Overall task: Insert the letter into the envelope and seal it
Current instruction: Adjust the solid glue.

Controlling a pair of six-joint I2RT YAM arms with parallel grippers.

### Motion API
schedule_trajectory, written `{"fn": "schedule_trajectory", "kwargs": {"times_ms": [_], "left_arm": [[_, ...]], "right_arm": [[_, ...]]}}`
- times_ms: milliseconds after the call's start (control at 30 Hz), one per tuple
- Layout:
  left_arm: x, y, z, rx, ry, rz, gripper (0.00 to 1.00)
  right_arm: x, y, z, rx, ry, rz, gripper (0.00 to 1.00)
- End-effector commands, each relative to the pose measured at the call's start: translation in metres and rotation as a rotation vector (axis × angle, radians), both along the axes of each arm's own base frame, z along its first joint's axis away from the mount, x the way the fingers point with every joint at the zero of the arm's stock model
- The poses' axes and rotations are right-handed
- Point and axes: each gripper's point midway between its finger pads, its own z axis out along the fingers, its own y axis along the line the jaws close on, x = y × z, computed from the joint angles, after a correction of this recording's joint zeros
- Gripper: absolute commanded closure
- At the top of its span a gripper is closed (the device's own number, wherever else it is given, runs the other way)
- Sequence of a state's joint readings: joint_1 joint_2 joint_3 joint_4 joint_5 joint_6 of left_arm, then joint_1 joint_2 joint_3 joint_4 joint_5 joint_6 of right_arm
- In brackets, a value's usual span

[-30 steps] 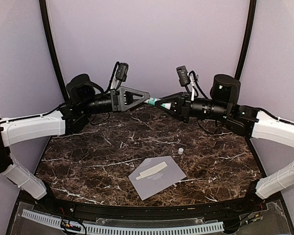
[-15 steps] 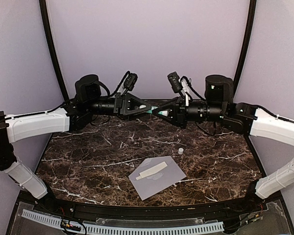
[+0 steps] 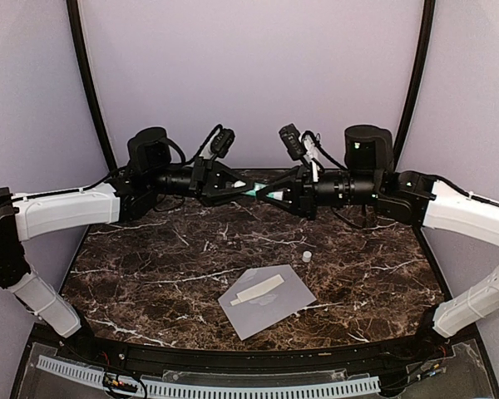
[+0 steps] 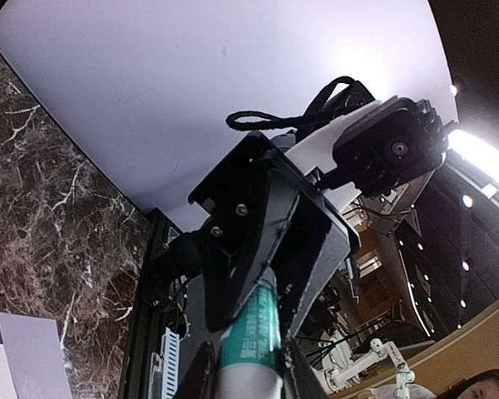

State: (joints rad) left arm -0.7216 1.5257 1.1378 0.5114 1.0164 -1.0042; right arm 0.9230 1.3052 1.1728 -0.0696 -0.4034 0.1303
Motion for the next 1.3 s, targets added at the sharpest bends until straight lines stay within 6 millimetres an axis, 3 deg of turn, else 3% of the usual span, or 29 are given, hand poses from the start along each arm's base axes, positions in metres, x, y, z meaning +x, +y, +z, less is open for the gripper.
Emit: {"fn": "schedule_trajectory", "kwargs": {"times_ms": [0,33,133,300,400,633,1000,1267], "left_arm": [[-0.008,0.001,0.005,-0.026,-0.021,-0.037,0.88],[-0.008,0.001,0.004,-0.028,-0.022,-0.037,0.92],[-0.008,0.006,0.011,-0.078,-0.063,-0.011,0.98],[-0.001,0.015,0.024,-0.173,-0.185,0.100,1.00],[0.007,0.023,0.037,-0.233,-0.313,0.214,1.00],[0.012,0.032,0.037,-0.239,-0.482,0.320,1.00],[-0.002,0.029,0.033,-0.254,-0.497,0.264,1.00],[-0.006,0.023,0.030,-0.259,-0.481,0.229,1.00]], "right_arm": [[0.003,0.004,0.006,0.002,-0.021,-0.011,1.00],[0.005,0.003,0.006,0.007,-0.019,-0.029,0.97],[0.009,-0.002,0.012,0.064,-0.012,-0.073,0.75],[0.017,-0.012,0.025,0.243,0.062,-0.161,0.26],[0.019,-0.016,0.027,0.370,0.149,-0.180,0.18],[0.016,-0.011,0.037,0.496,0.272,-0.119,0.21],[0.010,0.013,0.045,0.482,0.326,0.010,0.45],[0.008,0.019,0.047,0.496,0.335,0.047,0.65]]}}
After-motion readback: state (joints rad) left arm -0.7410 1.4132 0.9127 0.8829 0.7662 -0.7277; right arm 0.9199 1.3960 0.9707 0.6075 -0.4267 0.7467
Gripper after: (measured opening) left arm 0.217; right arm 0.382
